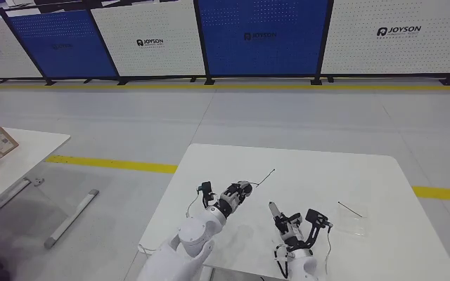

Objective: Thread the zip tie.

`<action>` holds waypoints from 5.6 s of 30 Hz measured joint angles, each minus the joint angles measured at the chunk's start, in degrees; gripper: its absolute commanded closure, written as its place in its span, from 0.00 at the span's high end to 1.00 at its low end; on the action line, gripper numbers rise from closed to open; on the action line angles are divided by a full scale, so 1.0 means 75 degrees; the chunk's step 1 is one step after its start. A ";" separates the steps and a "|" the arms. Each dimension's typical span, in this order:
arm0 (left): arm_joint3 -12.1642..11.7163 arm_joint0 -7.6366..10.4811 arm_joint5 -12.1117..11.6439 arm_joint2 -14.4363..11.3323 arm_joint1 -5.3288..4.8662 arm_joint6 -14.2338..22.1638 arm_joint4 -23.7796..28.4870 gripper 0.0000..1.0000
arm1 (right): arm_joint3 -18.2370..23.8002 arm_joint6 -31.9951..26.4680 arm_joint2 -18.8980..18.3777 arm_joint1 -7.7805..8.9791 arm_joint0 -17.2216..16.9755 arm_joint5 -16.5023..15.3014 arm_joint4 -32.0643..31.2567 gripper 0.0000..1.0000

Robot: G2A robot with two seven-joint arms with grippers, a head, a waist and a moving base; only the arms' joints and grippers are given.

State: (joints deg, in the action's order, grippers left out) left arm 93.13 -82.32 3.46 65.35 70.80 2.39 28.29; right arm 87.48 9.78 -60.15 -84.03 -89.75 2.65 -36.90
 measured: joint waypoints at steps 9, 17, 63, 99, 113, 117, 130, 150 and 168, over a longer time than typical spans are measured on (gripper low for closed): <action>-0.0019 -0.0001 0.0169 0.0037 0.0032 -0.0144 0.0351 0.00 | -0.0165 -0.0478 0.0039 0.0051 0.0173 -0.0237 -0.0396 1.00; -0.0001 -0.0005 0.0455 0.0215 0.0027 0.0058 0.0838 0.00 | -0.0358 -0.0386 0.0119 0.0096 0.0279 -0.0160 -0.1463 1.00; 0.0095 -0.0277 -0.0135 -0.0366 -0.0025 0.1228 -0.0487 0.00 | -0.0412 -0.1355 -0.0145 0.0215 0.0441 -0.1171 -0.0959 0.31; 0.0073 -0.0304 -0.0172 -0.0526 -0.0043 0.1079 -0.1089 0.00 | -0.0250 -0.1334 -0.0120 0.0290 0.0430 -0.1230 -0.0966 0.00; 0.0062 -0.0270 -0.0338 -0.0518 -0.0012 0.0949 -0.0831 0.00 | -0.0416 -0.1403 -0.0034 0.0293 0.0508 -0.1164 -0.0988 0.00; 0.0086 -0.0286 -0.0417 -0.0501 -0.0006 0.0929 -0.0737 0.00 | -0.0505 -0.1405 0.0008 0.0288 0.0545 -0.1175 -0.0978 0.00; 0.0082 -0.0285 -0.0366 -0.0584 -0.0001 0.0886 -0.0944 0.00 | -0.0342 -0.1307 -0.0116 0.0338 0.0404 -0.1273 -0.0937 0.30; 0.0095 -0.0341 -0.0377 -0.0610 -0.0023 0.0985 -0.1217 0.00 | -0.0145 -0.1291 -0.0043 0.0351 0.0411 -0.1108 -0.1021 0.13; 0.0136 -0.0381 -0.0558 -0.0531 -0.0029 0.1094 -0.1009 0.00 | -0.0240 -0.1204 0.0064 0.0338 0.0494 -0.0981 -0.1068 0.00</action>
State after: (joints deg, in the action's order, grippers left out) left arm 94.14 -85.18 -0.72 61.37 70.58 10.60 20.72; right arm 85.68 0.75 -59.67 -81.50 -86.05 -4.71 -44.91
